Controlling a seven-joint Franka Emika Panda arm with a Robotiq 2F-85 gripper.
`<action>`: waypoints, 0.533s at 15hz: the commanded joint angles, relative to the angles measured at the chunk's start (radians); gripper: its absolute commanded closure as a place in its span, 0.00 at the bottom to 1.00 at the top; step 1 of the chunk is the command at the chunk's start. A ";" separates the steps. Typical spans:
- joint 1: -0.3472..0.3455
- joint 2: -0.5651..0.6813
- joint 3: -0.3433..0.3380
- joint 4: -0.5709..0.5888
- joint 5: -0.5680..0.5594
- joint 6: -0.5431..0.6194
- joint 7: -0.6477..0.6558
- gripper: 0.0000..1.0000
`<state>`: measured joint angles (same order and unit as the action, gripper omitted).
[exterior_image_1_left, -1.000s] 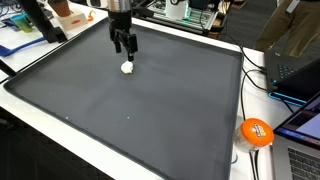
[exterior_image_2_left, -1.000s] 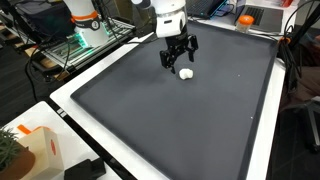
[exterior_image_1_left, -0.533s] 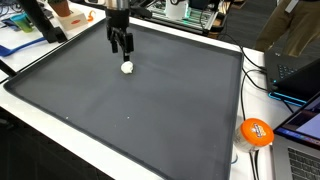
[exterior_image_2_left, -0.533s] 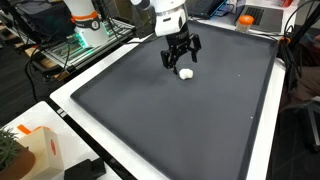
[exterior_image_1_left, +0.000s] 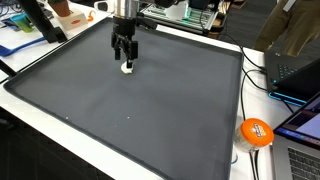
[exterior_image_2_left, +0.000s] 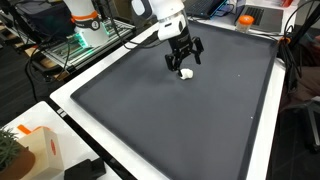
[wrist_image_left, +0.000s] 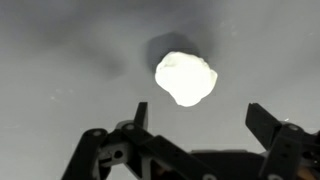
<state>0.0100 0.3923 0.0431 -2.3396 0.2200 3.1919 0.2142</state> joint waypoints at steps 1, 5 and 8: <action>-0.019 0.022 0.010 -0.053 -0.006 0.137 -0.010 0.00; 0.001 0.030 -0.006 -0.033 -0.003 0.118 0.001 0.00; 0.076 0.021 -0.074 -0.064 0.024 0.170 0.007 0.00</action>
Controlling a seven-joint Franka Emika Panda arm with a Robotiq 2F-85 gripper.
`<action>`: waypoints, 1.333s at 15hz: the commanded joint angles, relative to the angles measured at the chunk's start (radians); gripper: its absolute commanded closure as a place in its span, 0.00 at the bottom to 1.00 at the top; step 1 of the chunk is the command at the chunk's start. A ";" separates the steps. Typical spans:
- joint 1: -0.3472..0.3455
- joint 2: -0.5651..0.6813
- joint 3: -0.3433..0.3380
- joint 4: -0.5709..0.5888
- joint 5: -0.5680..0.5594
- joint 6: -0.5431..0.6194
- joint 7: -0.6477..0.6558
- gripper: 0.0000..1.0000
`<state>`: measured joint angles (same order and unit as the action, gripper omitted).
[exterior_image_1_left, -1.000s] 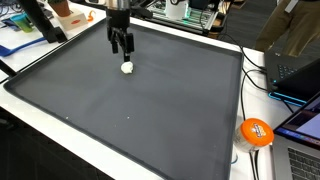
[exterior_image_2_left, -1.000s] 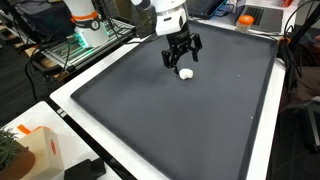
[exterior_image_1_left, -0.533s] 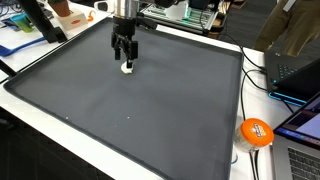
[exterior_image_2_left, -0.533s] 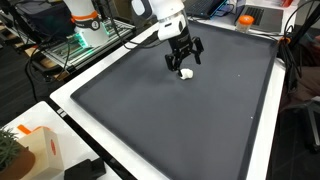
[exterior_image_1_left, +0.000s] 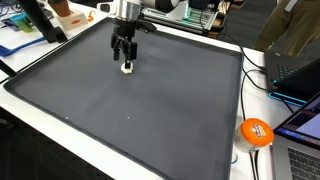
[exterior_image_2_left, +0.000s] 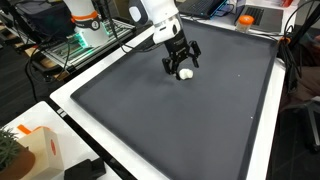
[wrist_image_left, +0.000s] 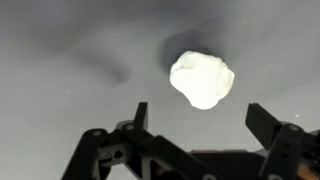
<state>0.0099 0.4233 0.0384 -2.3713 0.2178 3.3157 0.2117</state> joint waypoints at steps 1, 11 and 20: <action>0.127 -0.013 -0.115 -0.042 0.045 0.058 0.006 0.00; 0.398 0.024 -0.210 -0.143 0.305 0.404 -0.019 0.00; 0.550 0.100 -0.263 -0.059 0.536 0.365 -0.148 0.00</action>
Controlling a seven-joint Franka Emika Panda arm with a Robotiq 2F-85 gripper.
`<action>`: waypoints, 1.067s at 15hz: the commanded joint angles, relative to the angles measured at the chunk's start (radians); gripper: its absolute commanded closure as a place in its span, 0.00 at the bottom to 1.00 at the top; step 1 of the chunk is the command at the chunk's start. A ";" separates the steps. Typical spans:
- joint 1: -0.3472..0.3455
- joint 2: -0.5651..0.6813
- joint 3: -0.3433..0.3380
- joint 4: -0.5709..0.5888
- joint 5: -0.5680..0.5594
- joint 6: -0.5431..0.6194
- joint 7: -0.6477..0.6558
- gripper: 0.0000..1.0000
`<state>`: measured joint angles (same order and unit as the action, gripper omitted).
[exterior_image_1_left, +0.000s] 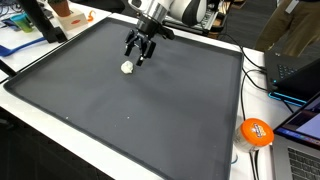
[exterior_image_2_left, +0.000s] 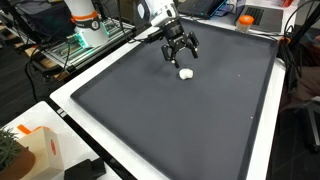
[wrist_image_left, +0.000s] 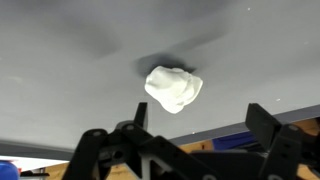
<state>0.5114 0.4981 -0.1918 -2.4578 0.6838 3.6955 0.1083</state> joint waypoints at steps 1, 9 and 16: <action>0.052 0.022 -0.036 0.032 0.079 -0.023 -0.053 0.00; 0.076 -0.156 -0.334 0.062 -0.019 -0.625 -0.342 0.00; -0.120 -0.290 -0.227 0.302 -0.567 -1.197 -0.201 0.00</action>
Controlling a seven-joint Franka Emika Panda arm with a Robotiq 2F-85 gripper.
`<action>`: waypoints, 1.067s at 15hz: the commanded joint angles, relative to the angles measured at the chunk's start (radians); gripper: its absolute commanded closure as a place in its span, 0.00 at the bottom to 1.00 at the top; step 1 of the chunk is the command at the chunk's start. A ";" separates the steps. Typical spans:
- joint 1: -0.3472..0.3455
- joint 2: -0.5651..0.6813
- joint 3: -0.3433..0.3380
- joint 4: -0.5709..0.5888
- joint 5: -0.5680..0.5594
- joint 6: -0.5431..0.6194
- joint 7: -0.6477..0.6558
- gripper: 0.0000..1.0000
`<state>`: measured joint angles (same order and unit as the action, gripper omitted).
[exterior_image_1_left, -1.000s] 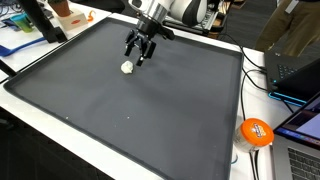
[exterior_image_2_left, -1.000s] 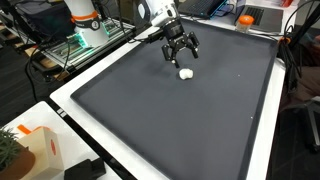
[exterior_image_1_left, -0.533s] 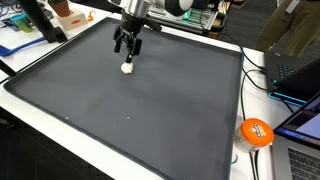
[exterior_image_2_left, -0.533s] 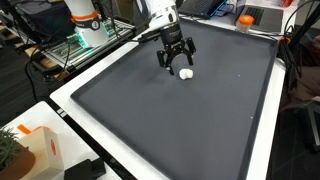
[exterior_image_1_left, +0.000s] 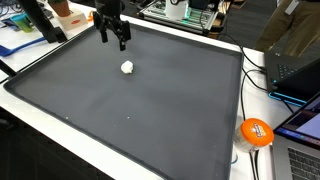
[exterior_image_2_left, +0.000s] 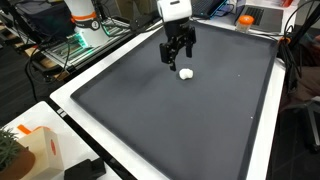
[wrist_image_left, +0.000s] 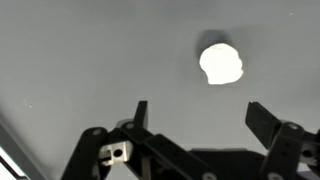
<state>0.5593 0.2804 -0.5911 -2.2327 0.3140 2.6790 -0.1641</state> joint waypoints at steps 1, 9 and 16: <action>-0.208 -0.068 0.222 0.122 -0.224 -0.265 0.063 0.00; -0.440 0.023 0.502 0.330 -0.282 -0.610 0.116 0.00; -0.422 0.123 0.532 0.361 -0.341 -0.571 0.389 0.03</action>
<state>0.1385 0.3742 -0.0757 -1.8762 0.0233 2.0942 0.1116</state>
